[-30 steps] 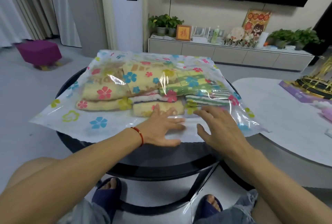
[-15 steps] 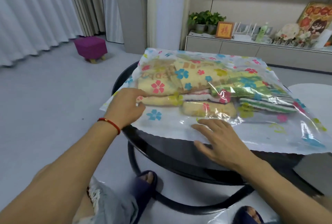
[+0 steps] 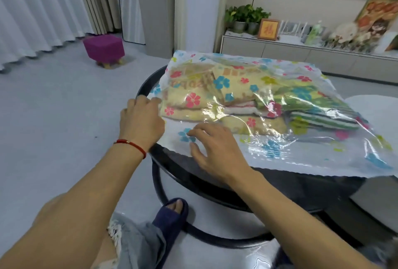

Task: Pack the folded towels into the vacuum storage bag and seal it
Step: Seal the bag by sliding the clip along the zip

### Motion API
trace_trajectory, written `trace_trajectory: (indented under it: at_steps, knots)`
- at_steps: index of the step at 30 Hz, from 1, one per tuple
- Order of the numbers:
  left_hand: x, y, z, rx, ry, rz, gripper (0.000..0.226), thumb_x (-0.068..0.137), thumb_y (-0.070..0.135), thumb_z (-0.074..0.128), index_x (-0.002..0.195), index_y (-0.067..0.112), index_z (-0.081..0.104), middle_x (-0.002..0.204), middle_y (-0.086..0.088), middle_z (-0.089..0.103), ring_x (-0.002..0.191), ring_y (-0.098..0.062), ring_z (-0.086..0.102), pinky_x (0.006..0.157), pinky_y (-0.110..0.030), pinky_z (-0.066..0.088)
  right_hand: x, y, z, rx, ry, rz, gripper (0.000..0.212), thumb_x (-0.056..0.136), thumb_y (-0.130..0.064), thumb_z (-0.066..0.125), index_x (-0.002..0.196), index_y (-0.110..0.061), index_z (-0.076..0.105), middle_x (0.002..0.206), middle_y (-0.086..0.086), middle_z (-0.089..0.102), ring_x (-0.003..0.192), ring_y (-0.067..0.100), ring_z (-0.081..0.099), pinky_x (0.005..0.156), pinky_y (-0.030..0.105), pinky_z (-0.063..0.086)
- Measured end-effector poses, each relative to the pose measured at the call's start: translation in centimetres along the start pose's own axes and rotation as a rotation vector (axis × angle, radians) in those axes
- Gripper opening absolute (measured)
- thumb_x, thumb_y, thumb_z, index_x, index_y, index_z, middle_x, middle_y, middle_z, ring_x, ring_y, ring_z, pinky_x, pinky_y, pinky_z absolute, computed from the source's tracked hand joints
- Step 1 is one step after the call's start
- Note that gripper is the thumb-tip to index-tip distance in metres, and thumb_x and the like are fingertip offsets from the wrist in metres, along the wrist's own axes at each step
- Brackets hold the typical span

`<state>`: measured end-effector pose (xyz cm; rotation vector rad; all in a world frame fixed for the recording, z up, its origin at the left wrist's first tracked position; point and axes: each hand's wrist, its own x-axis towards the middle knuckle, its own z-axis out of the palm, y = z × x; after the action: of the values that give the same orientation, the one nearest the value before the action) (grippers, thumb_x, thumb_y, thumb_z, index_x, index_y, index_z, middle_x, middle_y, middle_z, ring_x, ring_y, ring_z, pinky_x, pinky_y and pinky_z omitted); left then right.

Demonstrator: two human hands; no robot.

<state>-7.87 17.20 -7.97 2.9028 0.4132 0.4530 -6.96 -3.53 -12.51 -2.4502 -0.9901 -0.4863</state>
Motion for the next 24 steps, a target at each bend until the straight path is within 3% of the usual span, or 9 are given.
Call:
trace_trajectory:
  at_steps: [2,5,9,11,14,16,18,21,24]
  knots:
    - [-0.8,4.9,1.2,-0.109,0.055,0.289,0.042,0.086,0.018,0.057,0.128,0.019,0.062,0.126,-0.007,0.062,0.117,-0.032,0.052,0.1,-0.046,0.043,-2.0,3.9,-2.9,-0.07,0.03,0.058,0.022,0.09,-0.018,0.07,0.111,-0.012,0.076,0.112,0.005,0.072,0.108,0.031,0.066,0.096,0.047,0.049]
    - [-2.8,12.3,4.1,-0.219,-0.096,0.57,0.04,0.091,0.03,0.053,0.128,0.022,0.062,0.132,-0.001,0.06,0.125,-0.026,0.05,0.107,-0.044,0.034,-5.3,10.4,-8.2,-0.151,0.054,0.242,0.017,0.09,-0.014,0.07,0.105,-0.011,0.077,0.107,0.007,0.074,0.103,0.034,0.067,0.088,0.046,0.053]
    - [-5.8,19.7,8.7,-0.04,-0.262,0.719,0.055,0.095,0.056,0.031,0.148,0.043,0.032,0.16,0.011,0.026,0.149,-0.027,0.016,0.115,-0.066,0.003,-10.7,19.3,-15.4,-0.32,0.14,0.663,0.029,0.094,-0.022,0.064,0.119,-0.011,0.073,0.12,0.015,0.07,0.115,0.04,0.059,0.093,0.049,0.05]
    - [-6.9,21.9,10.2,0.024,-0.276,0.73,0.06,0.093,0.064,0.021,0.15,0.046,0.026,0.162,0.012,0.021,0.151,-0.031,0.008,0.112,-0.069,-0.01,-13.5,22.9,-17.8,-0.358,0.156,0.91,0.039,0.099,-0.027,0.058,0.133,-0.009,0.062,0.133,0.019,0.06,0.123,0.042,0.052,0.097,0.05,0.047]
    - [-8.1,24.2,10.4,0.064,-0.271,0.667,0.064,0.089,0.066,0.016,0.14,0.041,0.045,0.15,0.009,0.045,0.14,-0.034,0.032,0.115,-0.061,0.012,-16.3,26.5,-19.6,-0.17,0.135,1.221,0.038,0.104,-0.024,0.048,0.13,0.003,0.056,0.13,0.029,0.059,0.116,0.046,0.055,0.092,0.046,0.046]
    - [-8.4,25.7,9.6,0.066,-0.215,0.598,0.064,0.088,0.064,0.019,0.126,0.031,0.058,0.125,0.003,0.061,0.12,-0.032,0.049,0.107,-0.053,0.028,-17.5,27.9,-20.1,0.064,0.162,1.32,0.027,0.1,-0.016,0.048,0.098,0.006,0.064,0.098,0.025,0.065,0.086,0.037,0.055,0.071,0.037,0.043]
    - [-8.8,27.9,8.9,0.016,-0.119,0.602,0.057,0.09,0.058,0.028,0.118,0.023,0.062,0.111,-0.004,0.062,0.108,-0.032,0.053,0.097,-0.048,0.037,-18.2,28.5,-20.6,0.367,0.239,1.328,0.025,0.093,-0.01,0.055,0.085,0.011,0.066,0.077,0.013,0.057,0.068,0.027,0.048,0.057,0.031,0.041]
    - [-10.1,32.8,8.5,-0.161,0.037,0.849,0.043,0.088,0.047,0.047,0.114,0.017,0.061,0.106,-0.006,0.058,0.101,-0.032,0.052,0.087,-0.046,0.04,-18.9,28.3,-21.2,0.684,0.183,1.333,0.014,0.089,-0.01,0.069,0.089,0.003,0.075,0.075,0.009,0.07,0.057,0.017,0.067,0.049,0.022,0.049]
    - [-11.2,37.9,8.4,-0.159,0.093,0.987,0.052,0.082,0.053,0.055,0.121,0.019,0.059,0.116,-0.006,0.056,0.11,-0.03,0.051,0.094,-0.051,0.037,-19.0,27.9,-21.7,0.853,0.092,1.285,0.015,0.088,-0.009,0.072,0.097,0.002,0.077,0.083,0.012,0.074,0.066,0.019,0.072,0.049,0.02,0.051]
